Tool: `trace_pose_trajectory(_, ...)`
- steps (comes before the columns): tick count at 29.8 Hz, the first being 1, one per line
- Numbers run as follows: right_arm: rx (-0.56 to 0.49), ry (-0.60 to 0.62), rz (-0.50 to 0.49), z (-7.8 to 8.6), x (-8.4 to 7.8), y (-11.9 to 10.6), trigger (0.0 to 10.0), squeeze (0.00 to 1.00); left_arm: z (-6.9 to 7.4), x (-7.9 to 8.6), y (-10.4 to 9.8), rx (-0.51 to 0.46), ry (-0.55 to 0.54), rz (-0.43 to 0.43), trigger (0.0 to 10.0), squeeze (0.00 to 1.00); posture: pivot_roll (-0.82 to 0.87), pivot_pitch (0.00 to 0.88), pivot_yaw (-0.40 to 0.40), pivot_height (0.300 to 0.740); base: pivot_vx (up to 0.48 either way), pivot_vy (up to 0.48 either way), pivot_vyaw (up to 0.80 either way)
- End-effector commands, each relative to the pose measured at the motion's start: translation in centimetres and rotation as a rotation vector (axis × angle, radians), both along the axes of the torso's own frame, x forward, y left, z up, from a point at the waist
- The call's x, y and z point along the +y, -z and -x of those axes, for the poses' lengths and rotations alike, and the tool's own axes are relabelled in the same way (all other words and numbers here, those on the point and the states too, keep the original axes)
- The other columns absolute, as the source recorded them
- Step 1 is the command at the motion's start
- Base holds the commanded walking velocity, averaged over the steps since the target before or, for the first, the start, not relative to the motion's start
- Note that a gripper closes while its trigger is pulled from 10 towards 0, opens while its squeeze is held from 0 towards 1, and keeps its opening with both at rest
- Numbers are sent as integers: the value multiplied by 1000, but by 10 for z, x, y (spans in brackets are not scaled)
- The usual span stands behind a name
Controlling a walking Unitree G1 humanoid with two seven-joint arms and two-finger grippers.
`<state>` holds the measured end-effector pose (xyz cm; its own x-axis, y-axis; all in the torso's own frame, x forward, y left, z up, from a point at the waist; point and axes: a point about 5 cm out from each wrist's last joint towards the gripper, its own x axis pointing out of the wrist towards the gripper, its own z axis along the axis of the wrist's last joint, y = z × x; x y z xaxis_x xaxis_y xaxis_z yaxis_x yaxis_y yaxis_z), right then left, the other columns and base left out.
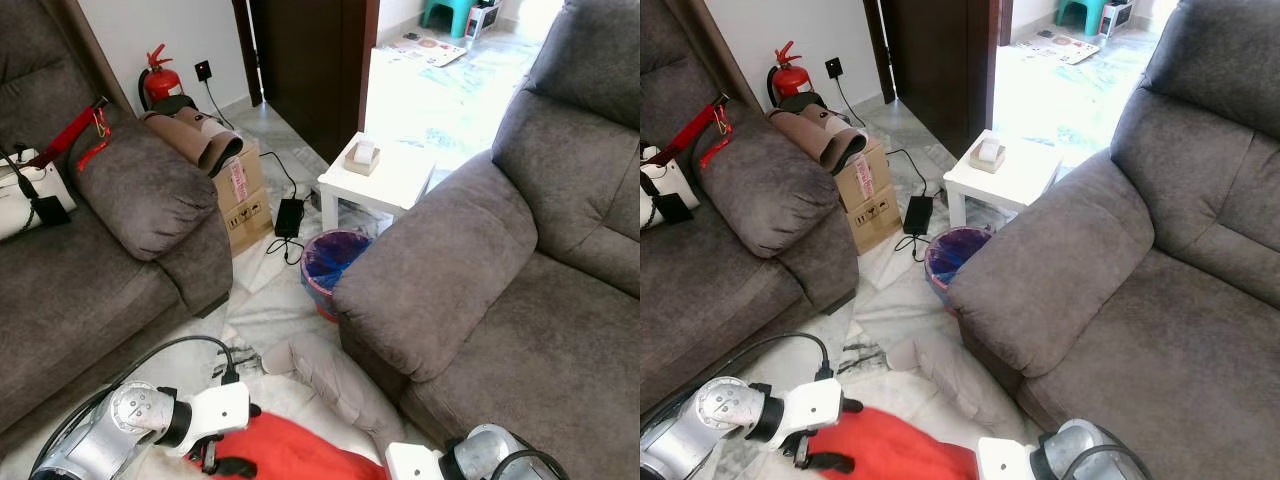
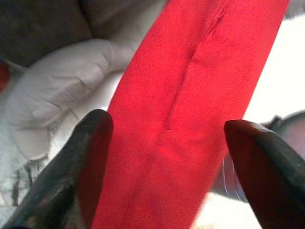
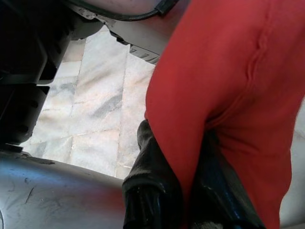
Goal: Move the pillow to the sofa from floor
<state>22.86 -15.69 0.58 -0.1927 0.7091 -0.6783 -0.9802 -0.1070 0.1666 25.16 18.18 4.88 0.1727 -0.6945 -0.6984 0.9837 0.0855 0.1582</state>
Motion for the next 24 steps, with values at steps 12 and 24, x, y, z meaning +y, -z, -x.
trace_pose_trajectory(12,16,-70,-44,8,3,-8,10000,0,20,14,29,73,93,-140,10000,0,87,153,53,740,0,0,0)
trace_pose_trajectory(24,13,-61,-37,7,0,-11,10000,0,20,36,46,-71,80,-331,10000,0,86,156,51,740,0,0,0)
